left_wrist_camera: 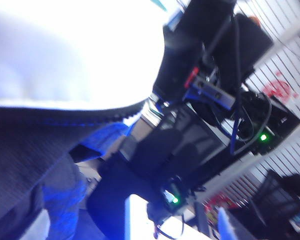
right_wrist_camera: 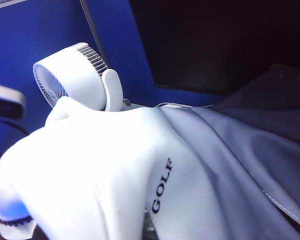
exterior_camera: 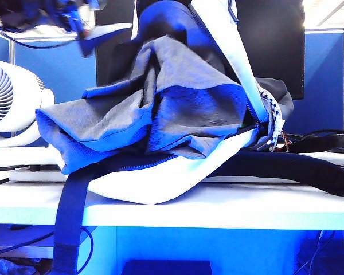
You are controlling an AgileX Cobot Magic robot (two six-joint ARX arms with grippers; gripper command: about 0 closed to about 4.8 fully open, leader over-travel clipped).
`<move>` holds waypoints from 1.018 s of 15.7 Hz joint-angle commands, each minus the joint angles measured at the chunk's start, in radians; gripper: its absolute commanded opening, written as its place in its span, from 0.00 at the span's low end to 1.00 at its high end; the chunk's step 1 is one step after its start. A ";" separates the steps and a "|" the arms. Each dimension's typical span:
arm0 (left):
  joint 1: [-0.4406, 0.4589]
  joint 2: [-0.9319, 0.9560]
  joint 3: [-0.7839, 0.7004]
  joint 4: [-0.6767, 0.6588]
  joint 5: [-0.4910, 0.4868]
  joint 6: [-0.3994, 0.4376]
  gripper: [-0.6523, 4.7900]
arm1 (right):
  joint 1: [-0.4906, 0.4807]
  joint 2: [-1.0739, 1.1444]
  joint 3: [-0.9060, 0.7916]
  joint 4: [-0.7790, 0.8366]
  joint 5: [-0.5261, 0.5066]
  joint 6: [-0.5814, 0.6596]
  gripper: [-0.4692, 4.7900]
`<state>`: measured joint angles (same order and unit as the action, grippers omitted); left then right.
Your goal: Put the gray clothes into the backpack.
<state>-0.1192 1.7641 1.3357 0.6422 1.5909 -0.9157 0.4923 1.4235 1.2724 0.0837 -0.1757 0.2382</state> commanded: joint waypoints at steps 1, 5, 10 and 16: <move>0.070 -0.071 0.000 0.005 0.006 -0.001 0.93 | -0.001 -0.014 0.013 0.104 -0.001 -0.003 0.09; 0.125 -0.277 -0.095 -0.042 0.007 0.008 0.91 | -0.001 -0.015 0.014 0.130 -0.006 0.001 0.09; 0.130 -0.628 -0.222 -0.045 -0.051 0.071 0.62 | 0.022 -0.015 0.013 0.055 -0.418 0.059 0.09; 0.131 -0.689 -0.222 -0.069 -0.062 0.082 0.62 | 0.013 -0.001 0.011 -0.154 -0.401 0.004 0.87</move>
<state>0.0105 1.0760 1.1114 0.5812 1.5333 -0.8452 0.5133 1.4258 1.2778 -0.0570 -0.6155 0.2619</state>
